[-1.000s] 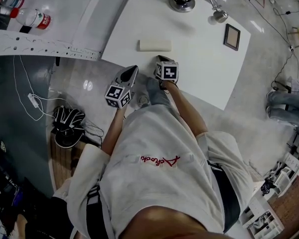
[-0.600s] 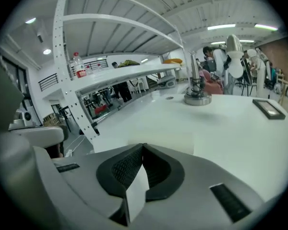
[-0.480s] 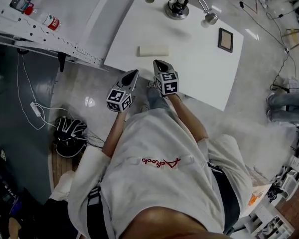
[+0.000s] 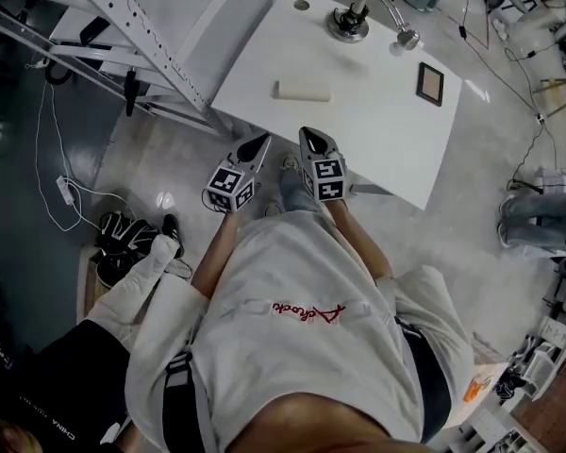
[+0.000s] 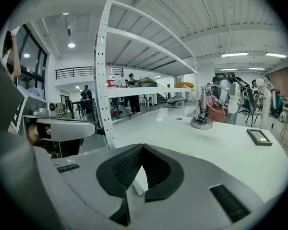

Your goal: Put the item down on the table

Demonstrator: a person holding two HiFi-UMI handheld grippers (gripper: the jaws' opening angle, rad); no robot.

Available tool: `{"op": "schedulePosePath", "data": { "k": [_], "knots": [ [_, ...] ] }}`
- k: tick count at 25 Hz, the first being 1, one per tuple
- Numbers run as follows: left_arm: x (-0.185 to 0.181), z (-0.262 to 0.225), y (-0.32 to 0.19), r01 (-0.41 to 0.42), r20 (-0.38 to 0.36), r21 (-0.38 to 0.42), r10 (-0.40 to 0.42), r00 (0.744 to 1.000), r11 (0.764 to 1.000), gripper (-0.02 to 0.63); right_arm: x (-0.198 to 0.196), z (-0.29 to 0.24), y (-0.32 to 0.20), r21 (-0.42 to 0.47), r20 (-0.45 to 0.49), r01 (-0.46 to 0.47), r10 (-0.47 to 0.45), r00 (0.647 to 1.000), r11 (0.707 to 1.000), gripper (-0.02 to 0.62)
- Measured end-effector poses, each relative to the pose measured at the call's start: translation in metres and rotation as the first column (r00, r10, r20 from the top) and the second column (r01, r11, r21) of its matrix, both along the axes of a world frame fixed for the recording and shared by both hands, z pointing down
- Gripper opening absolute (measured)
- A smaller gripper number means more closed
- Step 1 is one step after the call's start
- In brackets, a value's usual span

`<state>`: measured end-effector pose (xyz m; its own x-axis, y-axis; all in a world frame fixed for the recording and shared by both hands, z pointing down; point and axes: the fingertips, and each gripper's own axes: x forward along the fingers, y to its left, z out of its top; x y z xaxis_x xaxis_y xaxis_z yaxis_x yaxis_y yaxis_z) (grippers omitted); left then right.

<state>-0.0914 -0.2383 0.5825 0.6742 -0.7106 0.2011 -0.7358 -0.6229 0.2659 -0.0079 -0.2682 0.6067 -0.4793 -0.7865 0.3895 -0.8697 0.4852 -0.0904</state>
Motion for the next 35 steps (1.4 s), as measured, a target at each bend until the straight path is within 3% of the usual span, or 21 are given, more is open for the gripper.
{"op": "schedulePosePath", "data": {
  "k": [14,35],
  "knots": [
    [0.002,-0.017,0.053,0.018,0.001,0.038,-0.018,1.0,0.999,0.018,0.001,-0.035,0.055,0.068,0.056,0.003,-0.007,0.998,0.998,-0.002],
    [0.05,-0.032,0.159,0.073,0.04,0.082,-0.076,0.996,0.994,0.018,0.051,-0.054,0.158,0.103,0.095,0.024,-0.034,0.995,0.994,-0.003]
  ]
}}
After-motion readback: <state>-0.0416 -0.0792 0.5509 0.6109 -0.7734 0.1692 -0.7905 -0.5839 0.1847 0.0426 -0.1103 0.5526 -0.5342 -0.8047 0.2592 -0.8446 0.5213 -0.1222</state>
